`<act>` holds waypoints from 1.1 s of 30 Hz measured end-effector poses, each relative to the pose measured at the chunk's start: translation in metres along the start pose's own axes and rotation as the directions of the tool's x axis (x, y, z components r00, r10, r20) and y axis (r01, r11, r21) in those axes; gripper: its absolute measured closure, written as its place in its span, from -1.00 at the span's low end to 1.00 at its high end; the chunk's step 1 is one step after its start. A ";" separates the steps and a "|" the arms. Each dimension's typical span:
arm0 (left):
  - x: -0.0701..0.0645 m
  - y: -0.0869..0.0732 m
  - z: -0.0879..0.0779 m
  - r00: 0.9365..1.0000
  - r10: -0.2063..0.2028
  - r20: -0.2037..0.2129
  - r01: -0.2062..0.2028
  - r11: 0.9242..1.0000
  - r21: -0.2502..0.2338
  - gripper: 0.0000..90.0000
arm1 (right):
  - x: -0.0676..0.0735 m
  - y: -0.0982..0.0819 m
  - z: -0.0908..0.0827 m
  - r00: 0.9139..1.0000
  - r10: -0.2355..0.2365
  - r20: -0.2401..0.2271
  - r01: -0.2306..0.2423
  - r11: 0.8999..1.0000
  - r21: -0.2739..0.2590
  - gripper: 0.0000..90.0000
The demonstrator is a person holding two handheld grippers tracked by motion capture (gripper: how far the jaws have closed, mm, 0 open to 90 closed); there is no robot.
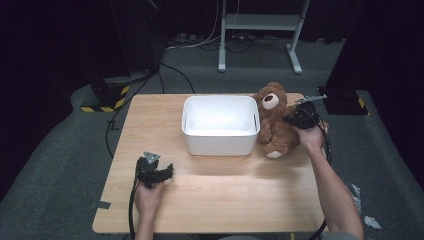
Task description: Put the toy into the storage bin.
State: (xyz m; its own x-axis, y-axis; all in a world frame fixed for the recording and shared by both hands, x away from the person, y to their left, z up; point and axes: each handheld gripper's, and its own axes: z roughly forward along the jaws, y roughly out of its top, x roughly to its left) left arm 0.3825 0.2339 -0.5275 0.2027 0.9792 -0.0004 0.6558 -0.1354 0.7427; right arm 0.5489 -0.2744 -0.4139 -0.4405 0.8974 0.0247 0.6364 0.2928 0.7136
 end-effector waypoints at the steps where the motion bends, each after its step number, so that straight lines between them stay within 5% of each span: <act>1: 0.000 0.000 0.000 1.000 0.000 0.000 0.000 1.000 0.000 -0.45 | -0.001 -0.001 -0.004 1.000 0.004 -0.005 -0.004 1.000 -0.008 0.79; 16: 0.000 0.000 0.000 1.000 0.000 0.000 0.000 1.000 0.000 -0.45 | 0.005 -0.013 -0.063 0.998 -0.031 -0.051 0.023 0.988 -0.155 0.79; 33: 0.000 0.000 0.000 1.000 0.001 -0.001 -0.001 1.000 -0.001 -0.45 | 0.023 -0.005 -0.111 0.991 -0.079 -0.110 0.043 0.953 -0.298 0.79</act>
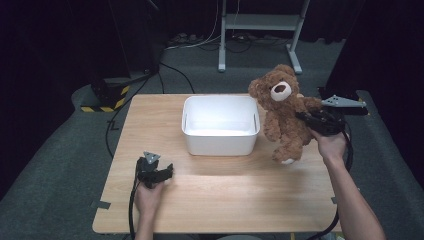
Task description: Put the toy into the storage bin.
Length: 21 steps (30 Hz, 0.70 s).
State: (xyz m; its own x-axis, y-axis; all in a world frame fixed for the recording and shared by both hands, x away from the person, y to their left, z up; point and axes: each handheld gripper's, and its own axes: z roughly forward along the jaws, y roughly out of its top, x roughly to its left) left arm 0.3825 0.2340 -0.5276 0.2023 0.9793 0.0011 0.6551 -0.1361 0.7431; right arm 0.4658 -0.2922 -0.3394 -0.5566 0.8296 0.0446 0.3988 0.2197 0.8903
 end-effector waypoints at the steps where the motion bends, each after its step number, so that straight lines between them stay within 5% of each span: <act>1: 0.000 0.000 0.000 1.000 0.000 0.000 0.000 1.000 0.000 -0.45 | 0.001 0.001 -0.001 1.000 0.007 -0.004 -0.007 1.000 -0.005 0.79; 21: 0.000 0.000 0.000 1.000 0.000 0.000 0.000 1.000 0.000 -0.45 | 0.021 0.022 -0.001 0.998 -0.025 -0.061 0.023 0.999 -0.038 0.79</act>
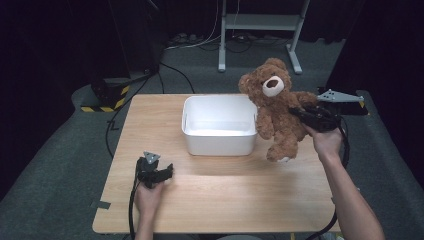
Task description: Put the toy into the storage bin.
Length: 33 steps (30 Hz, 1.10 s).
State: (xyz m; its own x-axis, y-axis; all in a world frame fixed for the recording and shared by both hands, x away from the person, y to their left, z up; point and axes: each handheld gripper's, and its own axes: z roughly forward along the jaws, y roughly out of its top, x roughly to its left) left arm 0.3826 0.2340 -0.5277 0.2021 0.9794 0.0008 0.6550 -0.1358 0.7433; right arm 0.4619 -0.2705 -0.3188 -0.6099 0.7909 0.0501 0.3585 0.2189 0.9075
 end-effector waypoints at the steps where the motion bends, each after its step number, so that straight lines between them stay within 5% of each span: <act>1: 0.000 0.000 0.000 1.000 0.000 0.000 0.000 1.000 0.000 -0.45 | 0.001 0.001 0.000 1.000 0.001 -0.003 -0.001 1.000 -0.002 0.79; 33: 0.000 0.000 0.000 1.000 -0.001 0.001 0.001 1.000 0.000 -0.45 | 0.035 0.029 0.029 0.995 -0.037 -0.090 0.036 0.999 -0.011 0.78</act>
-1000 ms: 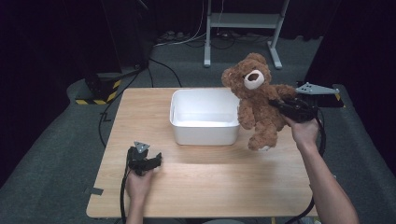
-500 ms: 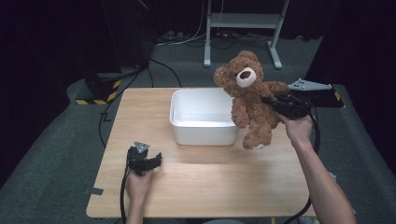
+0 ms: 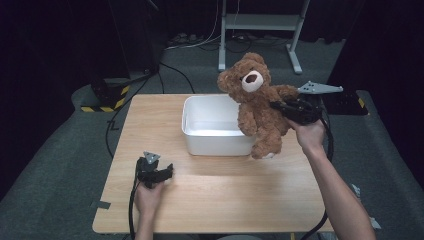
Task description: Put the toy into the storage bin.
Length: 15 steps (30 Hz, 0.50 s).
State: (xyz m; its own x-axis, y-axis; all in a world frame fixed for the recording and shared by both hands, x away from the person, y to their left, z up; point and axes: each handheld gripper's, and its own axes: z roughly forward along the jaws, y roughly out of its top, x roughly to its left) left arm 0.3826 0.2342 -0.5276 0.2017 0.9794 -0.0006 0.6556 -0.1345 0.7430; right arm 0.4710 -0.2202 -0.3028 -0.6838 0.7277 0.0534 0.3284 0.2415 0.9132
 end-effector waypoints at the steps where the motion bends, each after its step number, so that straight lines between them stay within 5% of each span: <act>1: 0.000 0.000 0.000 1.000 0.001 0.000 -0.001 1.000 0.000 -0.45 | 0.001 0.001 0.002 1.000 0.000 -0.003 0.000 1.000 0.002 0.78; 15: 0.000 0.000 0.000 1.000 0.003 0.002 -0.003 1.000 0.000 -0.45 | 0.011 0.008 0.024 1.000 0.001 -0.027 -0.001 1.000 0.007 0.78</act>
State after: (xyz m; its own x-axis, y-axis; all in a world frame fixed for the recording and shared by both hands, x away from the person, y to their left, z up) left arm 0.3827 0.2344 -0.5276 0.2050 0.9788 0.0002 0.6547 -0.1373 0.7433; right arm 0.4818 -0.1950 -0.3041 -0.7006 0.7106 0.0649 0.3333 0.2454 0.9103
